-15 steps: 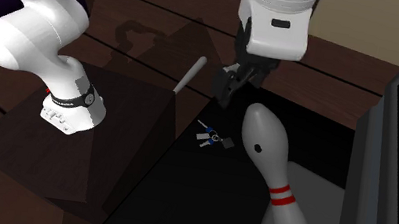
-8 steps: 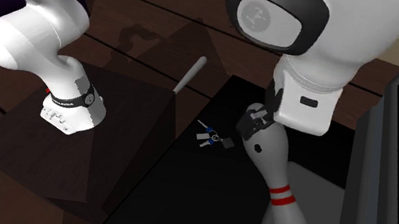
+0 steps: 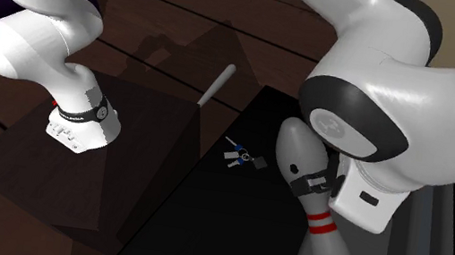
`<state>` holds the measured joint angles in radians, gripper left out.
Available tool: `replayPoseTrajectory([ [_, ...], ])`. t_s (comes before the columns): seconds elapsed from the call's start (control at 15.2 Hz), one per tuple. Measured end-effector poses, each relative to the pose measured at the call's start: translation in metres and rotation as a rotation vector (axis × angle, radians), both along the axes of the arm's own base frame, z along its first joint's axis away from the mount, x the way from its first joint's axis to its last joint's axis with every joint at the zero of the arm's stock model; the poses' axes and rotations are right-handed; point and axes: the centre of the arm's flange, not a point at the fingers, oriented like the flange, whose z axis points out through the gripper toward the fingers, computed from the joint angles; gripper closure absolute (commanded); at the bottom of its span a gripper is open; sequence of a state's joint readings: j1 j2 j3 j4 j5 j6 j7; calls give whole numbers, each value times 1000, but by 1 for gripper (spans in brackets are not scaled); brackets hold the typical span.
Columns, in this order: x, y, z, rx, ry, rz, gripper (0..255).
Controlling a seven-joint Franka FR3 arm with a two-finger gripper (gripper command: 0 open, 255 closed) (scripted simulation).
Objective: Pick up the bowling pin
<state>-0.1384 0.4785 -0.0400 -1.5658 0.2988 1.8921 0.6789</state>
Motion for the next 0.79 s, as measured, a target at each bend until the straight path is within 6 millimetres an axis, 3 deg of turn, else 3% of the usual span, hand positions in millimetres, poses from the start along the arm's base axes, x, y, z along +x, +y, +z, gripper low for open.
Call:
replayPoseTrajectory([
  [0.53, 10, -5, -45, 10, 7, -23, 0],
  [0.59, 9, -5, -47, 10, 7, -23, 255],
  [0.79, 9, -5, -48, 10, 6, -23, 255],
])
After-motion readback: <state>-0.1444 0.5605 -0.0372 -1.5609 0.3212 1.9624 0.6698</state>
